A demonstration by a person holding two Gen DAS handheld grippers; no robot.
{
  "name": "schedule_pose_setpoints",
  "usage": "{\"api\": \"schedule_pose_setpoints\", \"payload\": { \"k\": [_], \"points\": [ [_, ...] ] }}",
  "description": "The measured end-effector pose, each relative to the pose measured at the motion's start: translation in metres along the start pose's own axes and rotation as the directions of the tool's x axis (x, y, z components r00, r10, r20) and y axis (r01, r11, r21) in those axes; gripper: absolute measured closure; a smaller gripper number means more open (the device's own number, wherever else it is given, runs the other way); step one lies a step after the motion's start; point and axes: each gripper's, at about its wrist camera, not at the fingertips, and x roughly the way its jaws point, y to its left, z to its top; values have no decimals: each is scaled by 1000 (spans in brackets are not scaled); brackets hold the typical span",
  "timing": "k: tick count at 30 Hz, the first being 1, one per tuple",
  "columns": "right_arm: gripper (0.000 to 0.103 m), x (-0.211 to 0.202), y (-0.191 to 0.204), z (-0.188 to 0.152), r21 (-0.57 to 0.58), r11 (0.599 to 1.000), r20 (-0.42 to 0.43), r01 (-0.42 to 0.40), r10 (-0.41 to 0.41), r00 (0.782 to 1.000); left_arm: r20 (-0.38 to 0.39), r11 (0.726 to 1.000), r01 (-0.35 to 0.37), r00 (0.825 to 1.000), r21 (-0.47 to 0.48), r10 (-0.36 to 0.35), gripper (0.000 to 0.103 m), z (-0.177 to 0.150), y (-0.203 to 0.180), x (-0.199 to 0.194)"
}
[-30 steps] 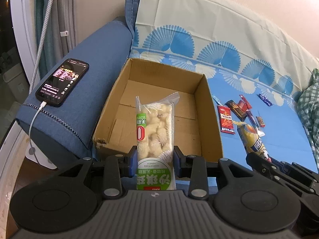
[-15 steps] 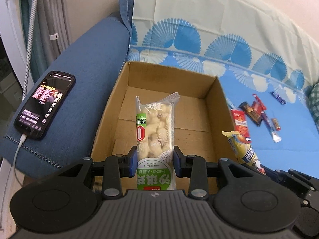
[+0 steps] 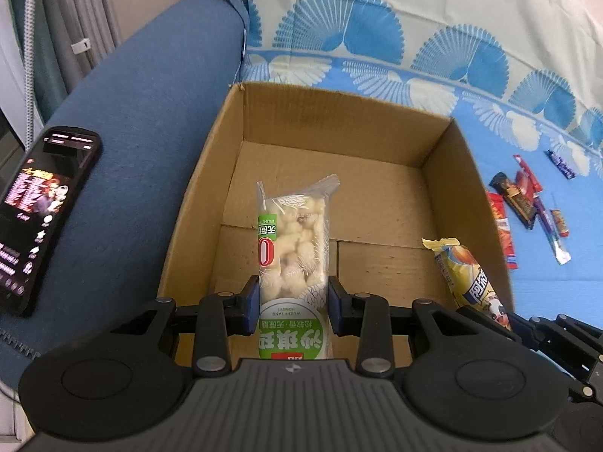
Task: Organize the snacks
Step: 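Open both tools to drop the peanut bar and wafer bar into the box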
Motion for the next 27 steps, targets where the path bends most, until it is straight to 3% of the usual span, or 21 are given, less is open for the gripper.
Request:
{"api": "schedule_pose_setpoints", "payload": {
  "k": [8,9,10,11,12,13,14,19,23,27],
  "points": [
    [83,29,-4,0,10,1000,-40,6,-5,999,-38,999,-30,999,31,32,63,6,1,32],
    [82,31,-5,2,14,1000,-41,3,-3,999,-22,998,-36,999,44,37,57,6,0,32],
    [78,32,-5,3,20,1000,-38,0,1,999,8,997,-49,999,62,49,36,7,-1,29],
    [58,33,-5,6,26,1000,-33,-6,7,999,39,995,-67,997,75,64,20,7,-1,24],
    [46,34,-5,9,29,1000,-35,-9,10,999,76,993,-84,994,81,78,0,7,-2,19],
    [30,33,-5,12,34,999,-33,-6,8,999,116,992,-98,989,82,88,0,6,-4,13],
    [26,31,-6,14,40,999,-24,1,0,1000,142,990,-110,985,90,97,0,4,-4,7],
    [15,9,0,12,4,1000,-21,1,-1,1000,98,985,-128,988,120,116,0,-17,-3,-11],
    [11,-23,8,-6,16,1000,-47,-15,16,999,50,991,-113,993,67,109,0,-46,4,-34],
    [9,-60,16,-25,49,998,-51,-27,29,998,36,989,-151,988,9,150,0,-77,4,-67]
  ]
}}
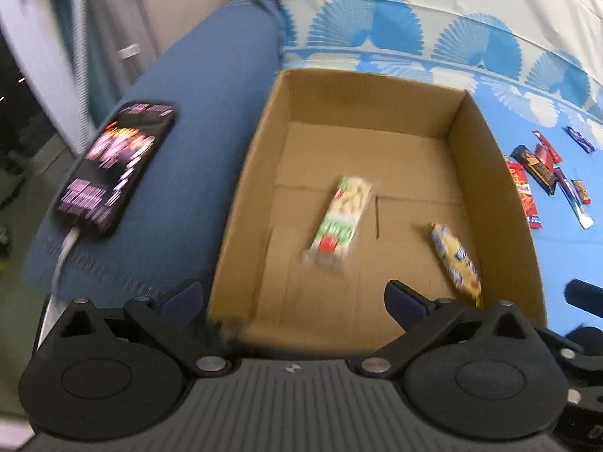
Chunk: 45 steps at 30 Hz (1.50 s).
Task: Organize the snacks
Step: 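Open both tools to drop the peanut bar and wafer bar into the box, then grasp the red spicy strip bag with the left tool while the right tool grasps the purple stick pack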
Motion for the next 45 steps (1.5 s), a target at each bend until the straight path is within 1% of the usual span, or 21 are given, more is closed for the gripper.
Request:
{"api": "schedule_pose_setpoints", "payload": {
  "k": [2,5,11,15,20,24,31,39,45],
  "points": [
    [7,-18,6,-9,-12,1000,14,-7,7,1000,9,1000,6,1000,4,-6,0,-12,-1,-17],
    [6,-42,13,-19,-44,999,56,6,-4,998,38,1000,1,999,7,-1,0,-30,-2,-42],
    [5,-84,15,-32,-38,999,133,17,-11,991,76,1000,25,997,17,-26,0,-52,-9,-76],
    [5,-105,16,-39,-47,999,170,14,-6,985,113,999,22,993,29,-25,0,-61,-16,-96],
    [4,-124,17,-47,-65,998,212,6,8,977,141,1000,20,990,18,-22,0,-67,-18,-113],
    [4,-134,18,-50,-67,998,238,1,15,971,155,1000,18,988,20,-21,0,-70,-18,-122],
    [4,-141,20,-54,-71,998,252,0,18,968,168,1000,16,986,19,-19,0,-72,-16,-128],
    [4,-138,23,-54,-78,997,243,-1,20,970,160,1000,17,987,12,-19,0,-71,-12,-125],
    [4,-132,21,-53,-71,997,227,-7,23,974,136,1000,13,991,16,-15,0,-67,-15,-118]
  ]
}}
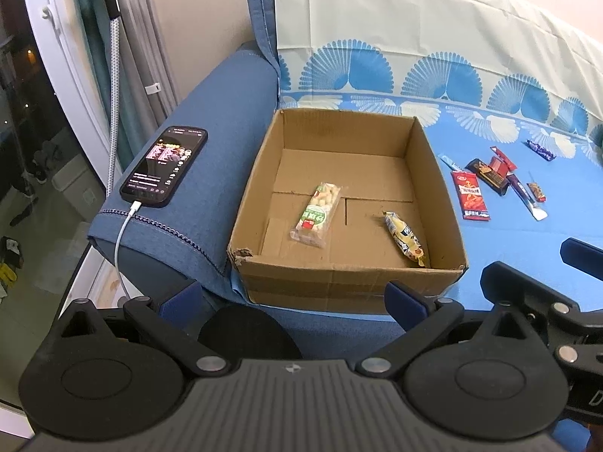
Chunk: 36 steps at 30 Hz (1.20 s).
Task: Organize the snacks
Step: 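Grasp the red spicy strip bag with the left tool while the right tool grasps the purple stick pack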
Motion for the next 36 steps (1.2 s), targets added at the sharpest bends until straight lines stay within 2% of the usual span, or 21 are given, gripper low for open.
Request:
{"api": "schedule_pose_setpoints", "payload": {
  "k": [4,8,13,17,20,24,29,36],
  "points": [
    [4,4,-7,1,17,1000,-2,1,0,1000,-18,1000,2,1000,7,-2,0,8,-8,7],
    [4,4,-27,5,38,998,29,42,-43,999,-10,999,21,1000,31,-21,0,26,-30,11],
    [3,-1,-78,11,73,984,75,165,-170,983,-33,993,96,995,70,-94,0,57,-78,28],
    [3,4,-140,14,137,954,61,267,-277,959,-100,979,185,979,86,-176,0,82,-127,54],
    [3,16,-185,17,146,933,48,329,-339,940,-153,966,240,963,97,-224,0,100,-169,84],
    [3,47,-242,17,159,912,6,378,-384,923,-212,964,230,957,135,-198,0,120,-230,142],
    [3,108,-316,9,204,885,-89,419,-409,908,-325,965,242,925,104,-197,0,137,-288,230],
    [3,213,-399,-9,213,870,-221,445,-400,889,-381,969,210,913,132,-146,0,147,-338,345]
  ]
}}
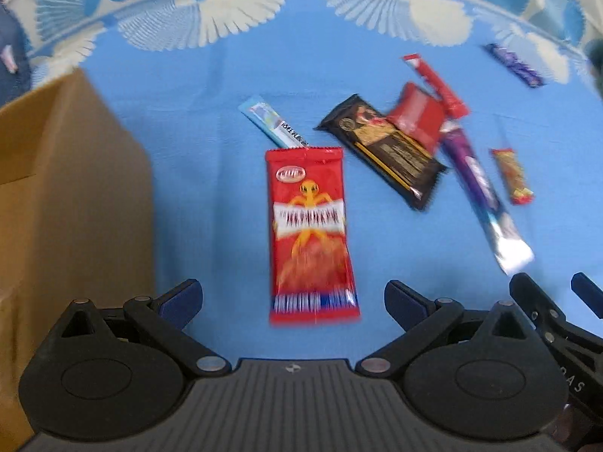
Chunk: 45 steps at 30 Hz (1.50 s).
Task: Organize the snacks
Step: 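Grasp the red spicy strip bag with the left tool while the right tool grasps the purple stick pack, then carry the red bag and purple stick pack over the box with both tools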
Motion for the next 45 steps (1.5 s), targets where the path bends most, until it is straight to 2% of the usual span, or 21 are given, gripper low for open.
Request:
{"api": "schedule_pose_setpoints", "payload": {
  "k": [5,7,9,11,15,16,17,18,19,21,23,24,27,34,40,42,45],
  "points": [
    [1,68,4,7,-23,1000,-42,-5,4,999,-29,999,-41,999,-11,40,0,21,7,50],
    [0,85,12,7,-66,998,-13,8,-9,1000,-25,999,1,1000,-35,-2,0,22,15,58],
    [0,95,23,5,-133,991,31,25,-21,999,-8,998,5,1000,-59,-5,0,22,20,58],
    [0,97,27,5,-137,990,69,18,-8,998,0,999,-5,1000,-51,5,0,21,19,59],
    [3,101,28,7,-143,990,89,17,-5,996,9,998,-4,1000,-55,4,0,20,22,58],
    [14,99,28,5,-140,990,94,17,-4,996,12,998,-6,1000,-63,6,5,20,23,56],
    [38,94,28,4,-138,990,108,19,-5,994,24,998,-4,1000,-66,6,9,18,24,53],
    [53,90,28,3,-139,990,120,21,-4,993,44,998,-4,999,-61,6,27,14,18,42],
    [69,86,29,2,-144,989,123,18,0,992,67,999,0,998,-44,3,52,13,15,35],
    [76,81,31,1,-141,990,109,25,-9,994,80,1000,-8,997,-21,10,53,10,13,26],
    [85,75,30,1,-116,993,87,28,-18,996,75,999,16,997,-35,-13,54,5,15,19],
    [86,71,29,2,-89,996,72,16,-9,997,80,999,29,996,-35,-26,54,1,16,13],
    [86,49,26,2,-24,1000,66,-15,16,998,103,997,62,993,-35,-58,54,-14,20,-10],
    [86,-39,32,3,54,997,151,-55,47,987,179,990,137,975,-20,-131,54,-55,30,-93],
    [86,-136,50,2,52,992,270,-112,94,958,293,987,157,944,12,-154,54,-97,52,-179],
    [86,-167,57,-1,40,990,299,-137,118,947,334,989,149,931,20,-147,54,-116,65,-207],
    [86,-212,73,-14,4,983,326,-183,171,930,368,992,124,922,17,-122,54,-147,88,-242]
  ]
}}
